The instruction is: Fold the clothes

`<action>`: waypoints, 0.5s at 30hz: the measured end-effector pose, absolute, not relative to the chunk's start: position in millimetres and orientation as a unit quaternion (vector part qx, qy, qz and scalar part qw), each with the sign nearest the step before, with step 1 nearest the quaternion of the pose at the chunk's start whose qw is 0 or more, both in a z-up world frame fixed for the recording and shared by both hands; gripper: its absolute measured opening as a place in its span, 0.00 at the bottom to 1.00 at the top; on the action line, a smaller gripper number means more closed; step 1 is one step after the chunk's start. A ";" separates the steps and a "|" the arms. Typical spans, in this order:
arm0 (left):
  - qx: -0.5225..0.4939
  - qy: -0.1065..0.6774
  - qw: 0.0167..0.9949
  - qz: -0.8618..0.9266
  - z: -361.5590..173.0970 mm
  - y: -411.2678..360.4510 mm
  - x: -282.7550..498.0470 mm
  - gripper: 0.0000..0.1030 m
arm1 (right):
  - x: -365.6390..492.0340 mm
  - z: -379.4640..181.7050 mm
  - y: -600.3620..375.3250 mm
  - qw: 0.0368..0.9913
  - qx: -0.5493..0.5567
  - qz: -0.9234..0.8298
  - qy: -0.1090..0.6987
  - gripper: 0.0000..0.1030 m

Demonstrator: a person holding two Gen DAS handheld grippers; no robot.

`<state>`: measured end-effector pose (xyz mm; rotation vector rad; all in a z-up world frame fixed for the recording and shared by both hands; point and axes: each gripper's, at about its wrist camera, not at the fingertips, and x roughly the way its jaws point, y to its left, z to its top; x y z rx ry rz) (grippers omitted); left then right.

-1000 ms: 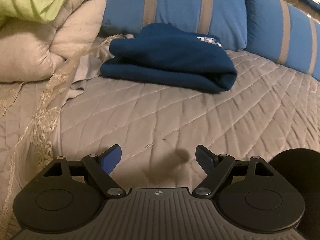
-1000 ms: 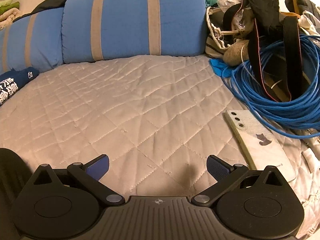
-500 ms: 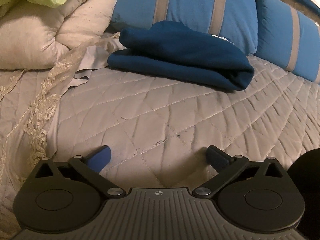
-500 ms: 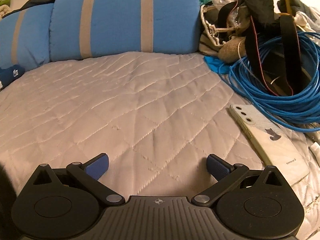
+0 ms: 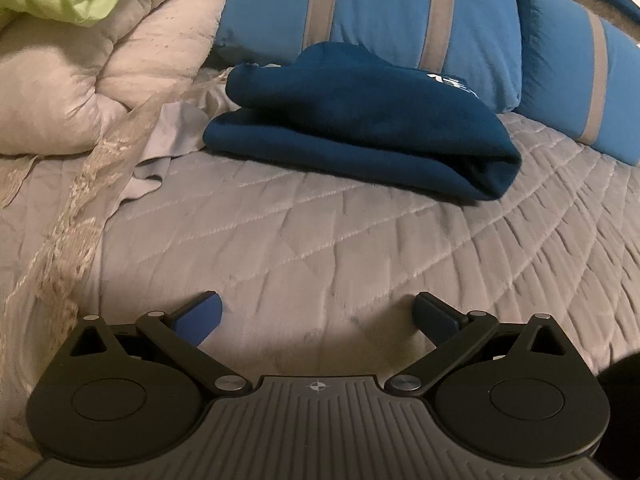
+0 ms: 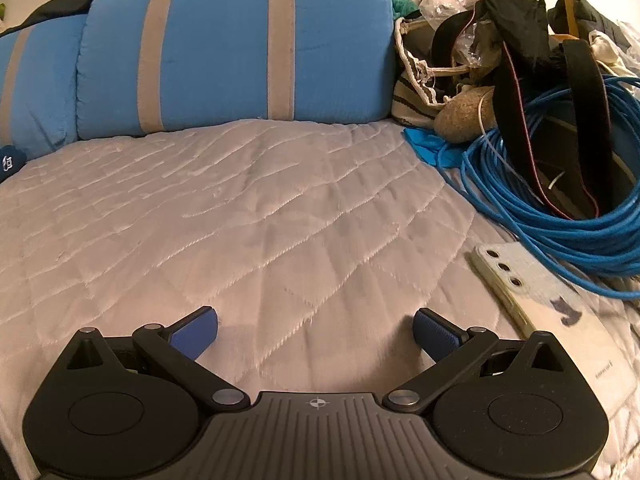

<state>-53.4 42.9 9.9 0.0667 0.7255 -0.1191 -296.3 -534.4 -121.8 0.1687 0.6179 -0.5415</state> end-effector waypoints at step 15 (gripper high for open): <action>0.068 0.343 0.933 -0.088 4.7 10.7 4.7 1.00 | -257.4 -115.8 -562.7 0.911 0.103 -0.254 0.307 1.00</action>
